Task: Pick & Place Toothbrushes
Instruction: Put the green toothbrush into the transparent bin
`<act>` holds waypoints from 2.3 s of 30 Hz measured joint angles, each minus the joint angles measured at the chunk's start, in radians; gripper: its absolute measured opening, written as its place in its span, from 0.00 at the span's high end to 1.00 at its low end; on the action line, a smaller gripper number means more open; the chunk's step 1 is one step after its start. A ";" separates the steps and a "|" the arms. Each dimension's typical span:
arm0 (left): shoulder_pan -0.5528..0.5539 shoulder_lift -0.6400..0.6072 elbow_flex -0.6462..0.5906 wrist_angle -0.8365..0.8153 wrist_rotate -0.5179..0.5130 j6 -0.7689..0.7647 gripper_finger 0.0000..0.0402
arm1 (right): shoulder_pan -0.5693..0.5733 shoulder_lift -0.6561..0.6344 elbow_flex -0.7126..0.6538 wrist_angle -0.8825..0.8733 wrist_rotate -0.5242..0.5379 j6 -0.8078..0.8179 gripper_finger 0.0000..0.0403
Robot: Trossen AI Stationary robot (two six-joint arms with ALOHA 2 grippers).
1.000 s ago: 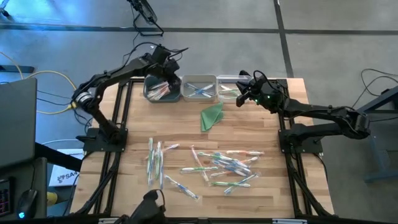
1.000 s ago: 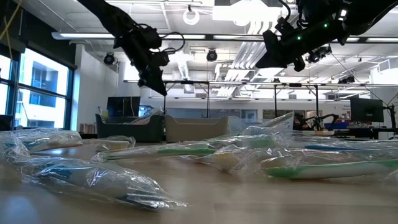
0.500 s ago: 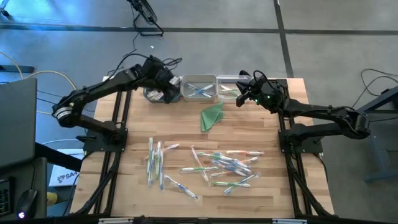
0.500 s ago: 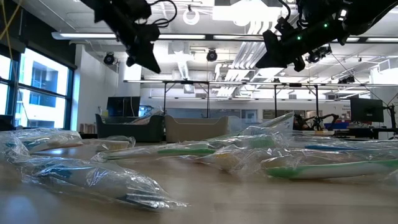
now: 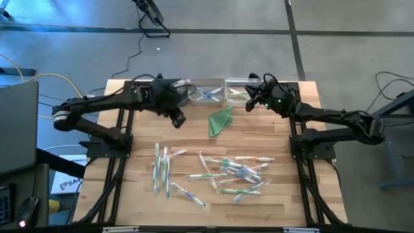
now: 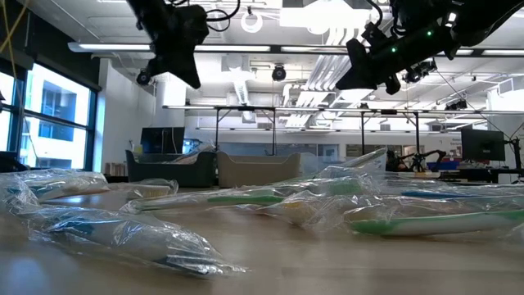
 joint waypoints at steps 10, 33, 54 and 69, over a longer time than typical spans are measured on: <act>-0.200 0.000 0.000 -0.210 -0.070 -0.569 0.99 | 0.000 0.000 0.000 0.000 -0.111 0.000 0.92; -0.577 0.028 0.000 -0.583 -0.082 -1.471 0.99 | 0.000 0.000 0.000 -0.008 -0.156 0.000 0.92; -0.574 0.049 -0.078 -0.589 -0.046 -1.453 0.69 | 0.000 0.000 0.000 -0.007 -0.156 0.000 0.92; -0.574 -0.083 -0.422 -0.245 -0.104 -1.475 0.70 | 0.000 0.000 0.000 -0.007 -0.156 0.000 0.92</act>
